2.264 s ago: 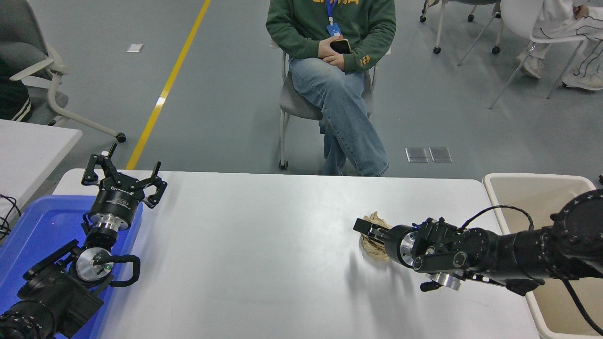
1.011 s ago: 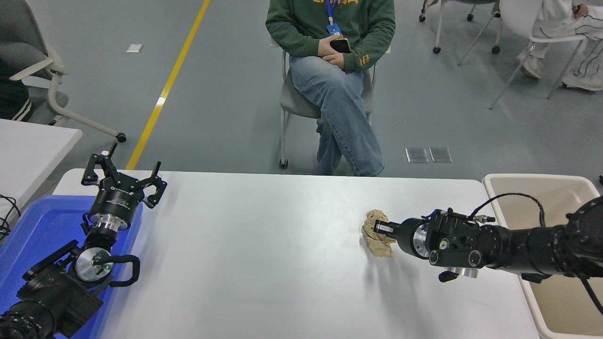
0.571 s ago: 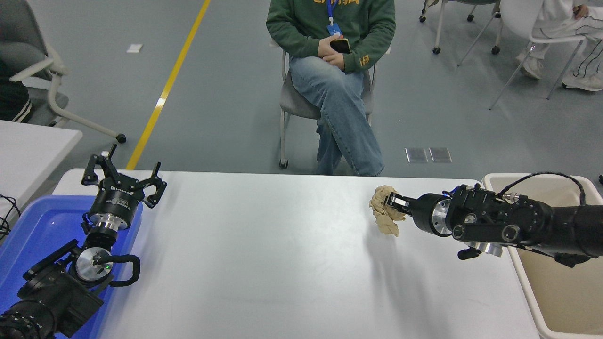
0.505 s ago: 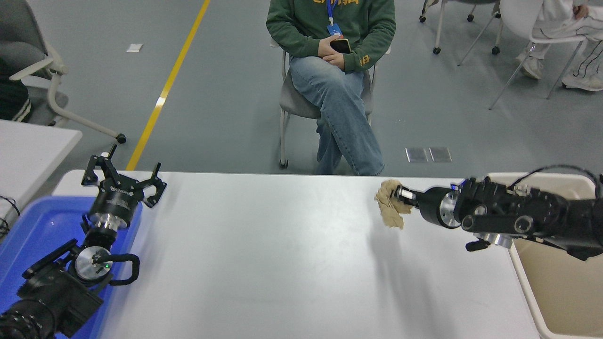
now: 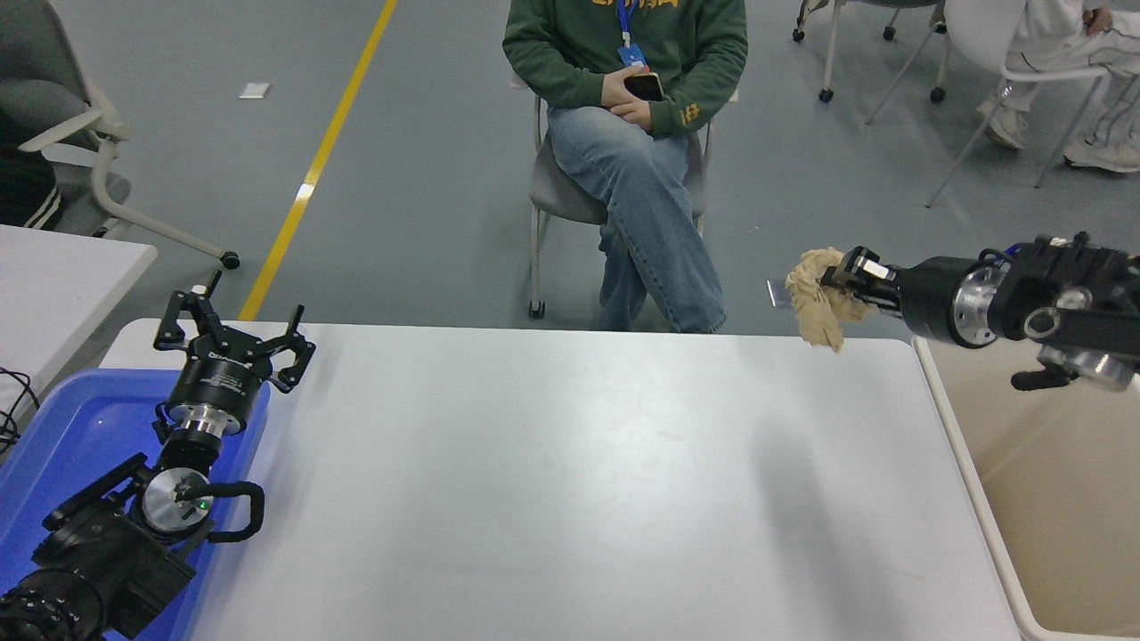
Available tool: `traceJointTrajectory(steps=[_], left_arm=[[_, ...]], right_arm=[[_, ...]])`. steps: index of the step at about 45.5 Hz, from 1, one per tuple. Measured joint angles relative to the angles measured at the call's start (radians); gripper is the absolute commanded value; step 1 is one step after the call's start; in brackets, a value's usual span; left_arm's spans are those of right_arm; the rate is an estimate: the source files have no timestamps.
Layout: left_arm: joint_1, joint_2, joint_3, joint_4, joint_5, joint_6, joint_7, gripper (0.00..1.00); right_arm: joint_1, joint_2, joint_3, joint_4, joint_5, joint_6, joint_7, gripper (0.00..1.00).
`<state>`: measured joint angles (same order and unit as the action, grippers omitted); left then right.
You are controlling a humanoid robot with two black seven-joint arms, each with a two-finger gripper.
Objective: Clean the table surface
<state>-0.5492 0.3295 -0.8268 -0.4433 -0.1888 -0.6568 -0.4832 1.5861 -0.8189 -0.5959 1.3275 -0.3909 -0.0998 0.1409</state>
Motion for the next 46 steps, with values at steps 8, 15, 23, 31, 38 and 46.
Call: traceJointTrajectory(steps=[8,15,23,31,38,46], left_arm=[[0.0,0.0,0.0,0.0,0.0,0.0,0.0,1.0],[0.0,0.0,0.0,0.0,0.0,0.0,0.0,1.0],[0.0,0.0,0.0,0.0,0.0,0.0,0.0,1.0],[0.0,0.0,0.0,0.0,0.0,0.0,0.0,1.0],[0.0,0.0,0.0,0.0,0.0,0.0,0.0,1.0],[0.0,0.0,0.0,0.0,0.0,0.0,0.0,1.0]], right_arm=[[0.022,-0.05,0.008,0.008,-0.003,0.04,0.0,0.0],[0.03,-0.07,0.011,0.012,-0.004,0.055,0.0,0.0],[0.033,-0.081,0.013,0.012,-0.004,0.063,0.0,0.0],[0.026,-0.086,0.012,-0.002,-0.006,0.064,-0.003,0.0],[-0.008,-0.083,0.007,-0.066,-0.006,0.059,-0.004,0.0],[-0.077,-0.078,0.006,-0.194,-0.005,0.053,-0.005,0.0]])
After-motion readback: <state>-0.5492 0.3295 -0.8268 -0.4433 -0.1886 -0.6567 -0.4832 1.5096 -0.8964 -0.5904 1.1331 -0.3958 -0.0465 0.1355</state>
